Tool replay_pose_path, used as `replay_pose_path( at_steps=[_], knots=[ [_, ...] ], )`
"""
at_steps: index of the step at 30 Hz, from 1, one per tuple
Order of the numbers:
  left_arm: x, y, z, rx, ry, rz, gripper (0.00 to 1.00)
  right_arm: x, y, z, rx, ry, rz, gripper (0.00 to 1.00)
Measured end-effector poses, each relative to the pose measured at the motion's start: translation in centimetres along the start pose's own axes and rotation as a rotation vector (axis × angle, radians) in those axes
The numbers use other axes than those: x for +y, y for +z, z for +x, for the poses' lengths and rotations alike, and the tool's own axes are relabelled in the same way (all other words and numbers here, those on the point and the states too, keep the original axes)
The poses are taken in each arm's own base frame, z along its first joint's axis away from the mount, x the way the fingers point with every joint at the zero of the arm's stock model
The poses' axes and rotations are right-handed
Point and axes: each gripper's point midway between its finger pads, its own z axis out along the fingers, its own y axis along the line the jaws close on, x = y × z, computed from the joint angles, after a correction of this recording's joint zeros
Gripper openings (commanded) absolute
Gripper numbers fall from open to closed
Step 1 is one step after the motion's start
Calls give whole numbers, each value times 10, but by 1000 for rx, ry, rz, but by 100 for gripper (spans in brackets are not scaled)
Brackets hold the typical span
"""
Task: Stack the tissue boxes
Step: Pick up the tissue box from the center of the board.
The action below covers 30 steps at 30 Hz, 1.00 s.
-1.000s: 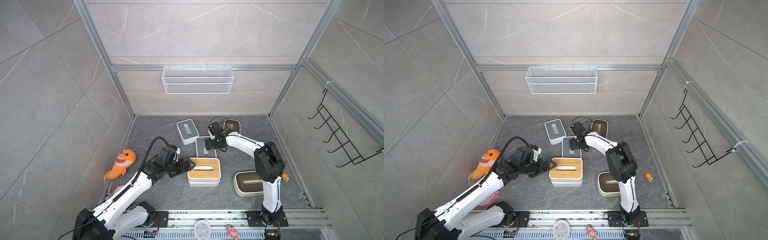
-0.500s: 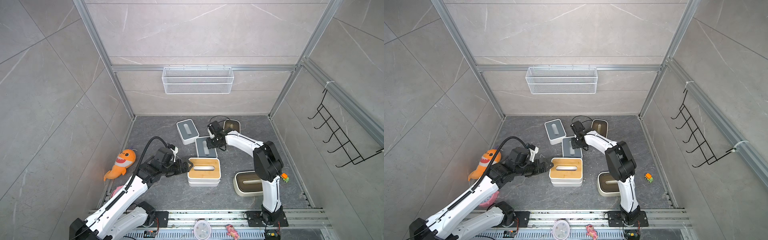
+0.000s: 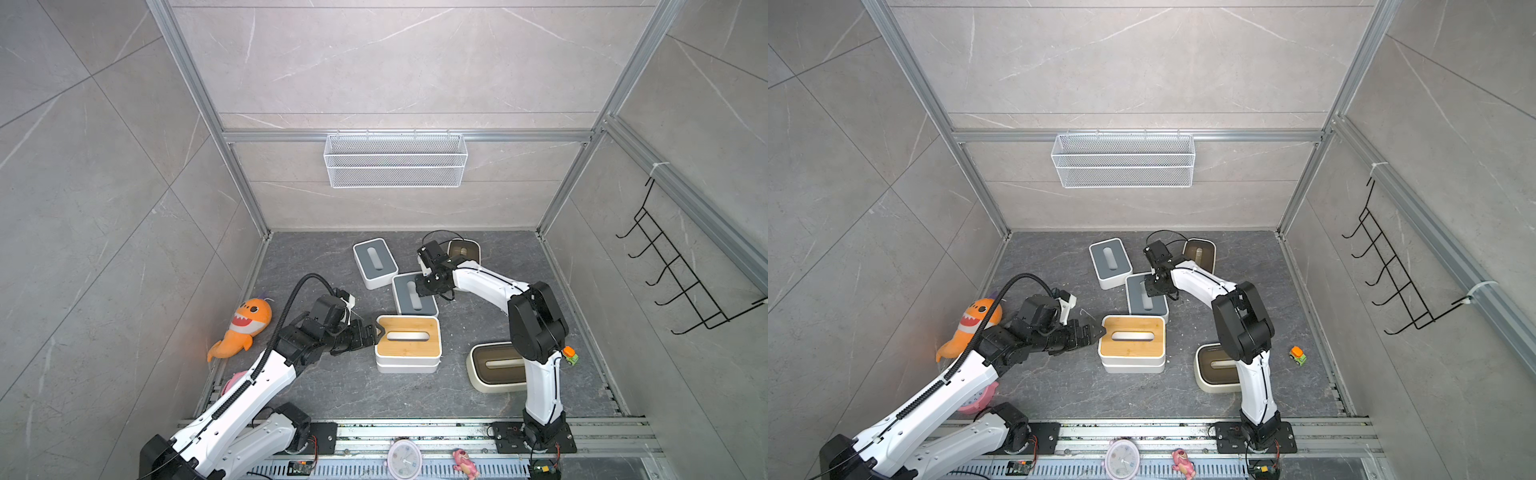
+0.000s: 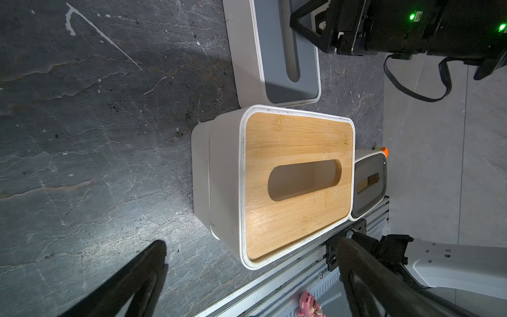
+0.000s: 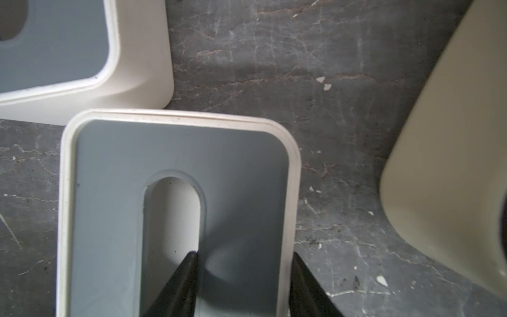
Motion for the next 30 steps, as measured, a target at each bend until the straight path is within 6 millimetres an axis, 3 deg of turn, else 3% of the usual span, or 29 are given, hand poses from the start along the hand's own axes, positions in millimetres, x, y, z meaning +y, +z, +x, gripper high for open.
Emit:
replay_pose_path(
  at_steps=[9, 21, 25, 30],
  knots=[
    [-1, -2, 0, -7, 2, 6, 99, -34, -14, 2, -5, 26, 31, 44],
    [-9, -15, -5, -26, 25, 14, 99, -46, -34, 0, -11, -15, 40, 44],
    [-20, -23, -15, -48, 46, 31, 100, -52, -44, -8, -25, -19, 38, 43],
    [-19, -25, -14, -52, 53, 25, 100, -55, -60, -22, -51, -42, 31, 43]
  ],
)
